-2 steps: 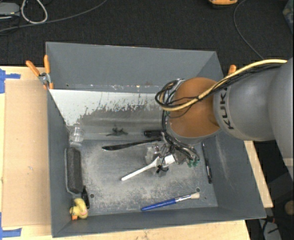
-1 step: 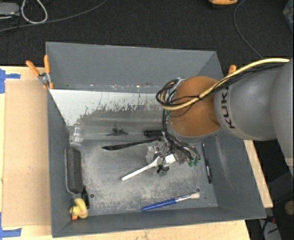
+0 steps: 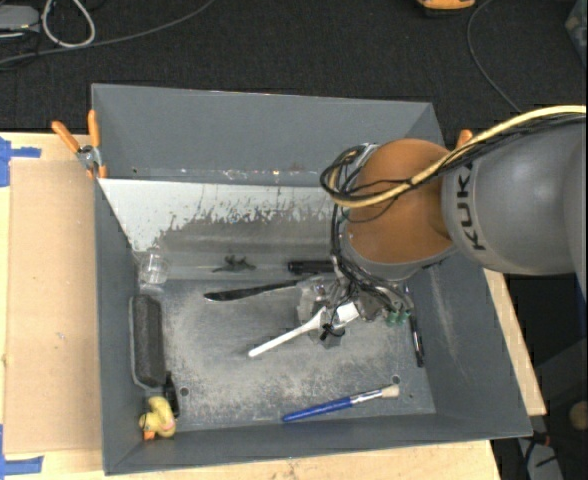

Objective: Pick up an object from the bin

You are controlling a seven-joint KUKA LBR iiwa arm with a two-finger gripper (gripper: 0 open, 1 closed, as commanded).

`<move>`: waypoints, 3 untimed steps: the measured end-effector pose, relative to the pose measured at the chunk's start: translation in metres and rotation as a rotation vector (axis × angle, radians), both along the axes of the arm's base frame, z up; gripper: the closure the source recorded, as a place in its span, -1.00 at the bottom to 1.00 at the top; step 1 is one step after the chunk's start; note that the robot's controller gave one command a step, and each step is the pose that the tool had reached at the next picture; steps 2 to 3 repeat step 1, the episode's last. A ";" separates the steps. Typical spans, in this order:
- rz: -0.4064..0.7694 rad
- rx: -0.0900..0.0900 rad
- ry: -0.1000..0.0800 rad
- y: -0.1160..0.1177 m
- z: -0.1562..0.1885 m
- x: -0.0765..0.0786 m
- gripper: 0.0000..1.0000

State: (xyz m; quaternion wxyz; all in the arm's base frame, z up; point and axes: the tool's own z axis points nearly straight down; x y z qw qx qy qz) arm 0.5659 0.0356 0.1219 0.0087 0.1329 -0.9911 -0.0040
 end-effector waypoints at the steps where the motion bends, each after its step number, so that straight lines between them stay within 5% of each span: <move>1: -0.001 0.000 -0.010 0.000 0.041 0.003 1.00; 3: -0.001 0.000 -0.010 0.000 0.041 0.003 1.00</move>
Offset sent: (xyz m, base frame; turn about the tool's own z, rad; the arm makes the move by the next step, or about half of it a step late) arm 0.0019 0.0003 0.0383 0.0004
